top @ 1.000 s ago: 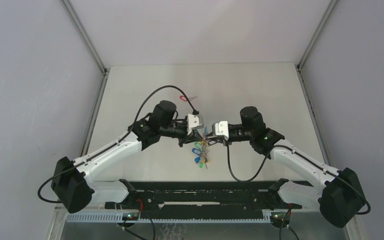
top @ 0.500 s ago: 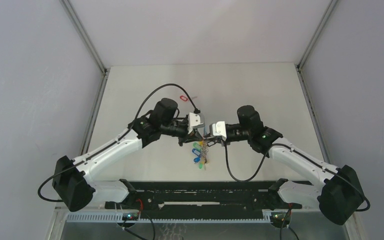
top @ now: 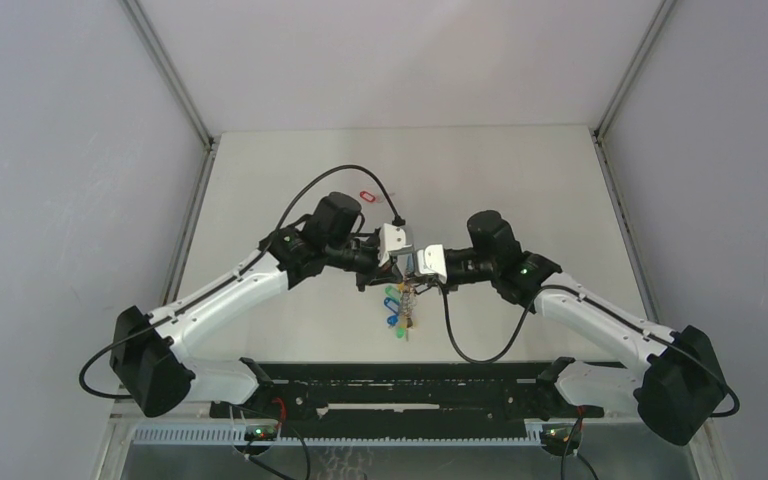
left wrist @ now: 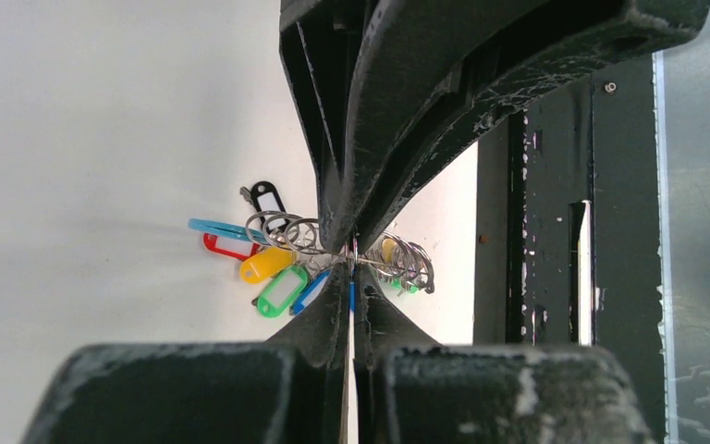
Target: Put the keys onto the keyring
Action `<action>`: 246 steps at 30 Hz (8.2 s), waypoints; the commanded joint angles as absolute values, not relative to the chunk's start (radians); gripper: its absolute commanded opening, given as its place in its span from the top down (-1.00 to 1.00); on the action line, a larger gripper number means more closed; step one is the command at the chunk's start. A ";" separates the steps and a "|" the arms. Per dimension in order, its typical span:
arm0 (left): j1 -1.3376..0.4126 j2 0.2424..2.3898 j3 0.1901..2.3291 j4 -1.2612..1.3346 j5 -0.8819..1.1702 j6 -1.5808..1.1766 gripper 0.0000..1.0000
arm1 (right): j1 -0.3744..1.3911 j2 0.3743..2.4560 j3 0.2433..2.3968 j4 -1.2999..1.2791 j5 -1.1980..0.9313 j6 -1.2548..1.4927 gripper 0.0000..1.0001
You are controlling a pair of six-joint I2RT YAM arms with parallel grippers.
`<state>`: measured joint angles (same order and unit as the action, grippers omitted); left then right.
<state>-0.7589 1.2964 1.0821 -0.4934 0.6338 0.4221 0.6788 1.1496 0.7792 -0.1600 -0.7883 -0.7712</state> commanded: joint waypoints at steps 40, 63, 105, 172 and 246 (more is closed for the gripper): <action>-0.426 1.223 0.861 0.136 0.407 -0.074 -0.99 | 0.505 1.039 0.657 0.142 -0.730 -0.562 1.00; -0.308 2.121 1.658 -0.183 0.316 -0.097 -0.32 | 0.497 1.015 0.615 0.143 -0.639 -0.574 1.00; -0.416 1.683 0.748 0.205 0.312 -0.791 0.35 | 0.540 0.983 0.615 0.103 -0.634 -0.581 1.00; -0.569 1.840 1.461 -0.776 0.150 0.331 -0.23 | 0.619 0.934 0.616 0.030 -0.563 -0.633 1.00; -0.781 1.836 1.352 -0.678 -0.273 -0.437 0.34 | 0.637 0.911 0.616 0.008 -0.531 -0.648 1.00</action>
<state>-0.7670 1.8099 1.2884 -0.6418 -0.2283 -0.3870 0.6292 0.9421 0.6029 -0.0395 -0.5320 -0.6342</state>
